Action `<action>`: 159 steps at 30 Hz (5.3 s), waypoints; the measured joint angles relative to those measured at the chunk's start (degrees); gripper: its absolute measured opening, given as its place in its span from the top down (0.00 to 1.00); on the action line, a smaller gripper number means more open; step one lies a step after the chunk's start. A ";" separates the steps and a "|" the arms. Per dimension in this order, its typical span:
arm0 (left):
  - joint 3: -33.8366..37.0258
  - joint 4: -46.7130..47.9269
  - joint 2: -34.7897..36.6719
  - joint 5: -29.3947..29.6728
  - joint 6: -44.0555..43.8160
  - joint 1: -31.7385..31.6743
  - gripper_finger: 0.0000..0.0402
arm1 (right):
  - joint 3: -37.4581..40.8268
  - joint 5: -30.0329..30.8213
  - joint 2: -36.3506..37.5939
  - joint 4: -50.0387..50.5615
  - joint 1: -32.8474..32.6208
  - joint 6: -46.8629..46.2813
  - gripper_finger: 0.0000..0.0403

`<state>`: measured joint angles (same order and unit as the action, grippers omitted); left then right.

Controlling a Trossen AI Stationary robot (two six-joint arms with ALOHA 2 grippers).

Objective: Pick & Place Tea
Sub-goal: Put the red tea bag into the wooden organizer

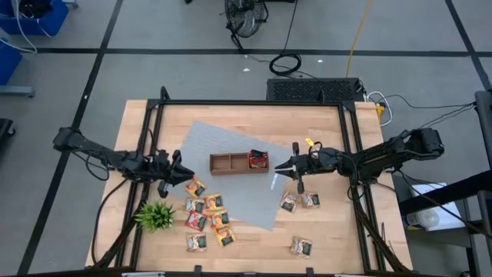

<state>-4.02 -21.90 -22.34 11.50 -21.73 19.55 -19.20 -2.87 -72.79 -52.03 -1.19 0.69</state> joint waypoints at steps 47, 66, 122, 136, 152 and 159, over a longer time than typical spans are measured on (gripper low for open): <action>-63.90 75.86 -88.61 -15.30 -4.18 15.89 0.31 | 0.02 -3.41 0.00 1.32 -0.07 0.42 0.89; -62.76 71.04 -88.75 -11.70 -4.25 16.35 0.84 | 0.02 -3.41 0.00 1.31 -0.07 0.42 0.89; -66.20 15.73 -84.47 60.99 92.84 -6.87 0.99 | -11.63 -4.92 -21.70 -25.71 11.67 -13.55 0.50; -66.26 11.09 -84.42 61.54 95.40 -7.24 0.99 | -18.01 -9.18 -27.47 -26.39 11.65 -14.82 0.52; -66.26 11.46 -84.41 63.55 94.77 -6.67 0.99 | -18.08 -9.17 -27.41 -28.44 13.62 -14.37 0.63; -66.26 11.44 -84.41 63.37 94.32 -6.67 0.98 | -18.08 -10.05 -27.39 -27.94 14.01 -10.72 0.91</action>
<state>-70.28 -10.46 -106.74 74.87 72.59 12.88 -37.28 -12.92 -100.18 -79.97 12.82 -10.03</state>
